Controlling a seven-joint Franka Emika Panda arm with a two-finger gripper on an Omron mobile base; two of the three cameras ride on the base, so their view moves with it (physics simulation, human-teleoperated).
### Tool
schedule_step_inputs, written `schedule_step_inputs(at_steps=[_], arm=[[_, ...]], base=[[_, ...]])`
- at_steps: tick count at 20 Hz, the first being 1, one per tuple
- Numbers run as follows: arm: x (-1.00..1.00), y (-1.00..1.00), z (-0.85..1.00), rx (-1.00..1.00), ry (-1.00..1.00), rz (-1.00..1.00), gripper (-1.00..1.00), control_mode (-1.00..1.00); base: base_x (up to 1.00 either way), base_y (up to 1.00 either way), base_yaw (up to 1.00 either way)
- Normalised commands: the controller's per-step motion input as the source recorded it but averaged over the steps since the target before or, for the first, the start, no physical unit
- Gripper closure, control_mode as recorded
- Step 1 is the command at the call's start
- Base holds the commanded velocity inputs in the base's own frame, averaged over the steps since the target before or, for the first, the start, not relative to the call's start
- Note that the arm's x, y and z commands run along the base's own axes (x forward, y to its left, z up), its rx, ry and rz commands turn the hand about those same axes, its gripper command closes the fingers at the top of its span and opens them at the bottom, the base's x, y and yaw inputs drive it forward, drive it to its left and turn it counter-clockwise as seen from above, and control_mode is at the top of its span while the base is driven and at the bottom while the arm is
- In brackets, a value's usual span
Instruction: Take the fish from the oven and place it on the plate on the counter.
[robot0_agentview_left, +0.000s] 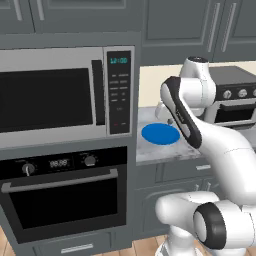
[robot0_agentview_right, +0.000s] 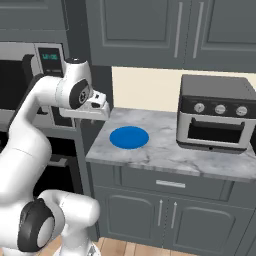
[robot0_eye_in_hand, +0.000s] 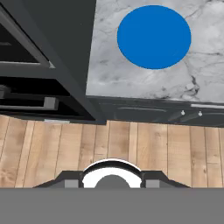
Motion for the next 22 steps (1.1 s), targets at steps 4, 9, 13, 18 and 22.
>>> schedule_step_inputs(at_steps=[4, 9, 13, 18, 22], arm=[[-0.28, 0.01, -0.02, 0.0, 0.0, 0.01, -1.0, -1.0], [-0.72, 0.31, -0.01, -0.03, -0.04, 0.1, -1.0, -1.0], [-0.75, 0.62, -0.11, -0.08, -0.18, 0.09, -1.0, -1.0], [-0.74, 0.6, -0.14, -0.07, -0.21, 0.09, -1.0, -1.0], [-0.56, 0.72, -0.05, -0.13, -0.08, 0.09, -1.0, -1.0]], base=[[0.0, 0.0, 0.0], [0.0, 0.0, 0.0], [0.0, 0.0, 0.0], [0.0, 0.0, 0.0], [0.0, 0.0, 0.0]])
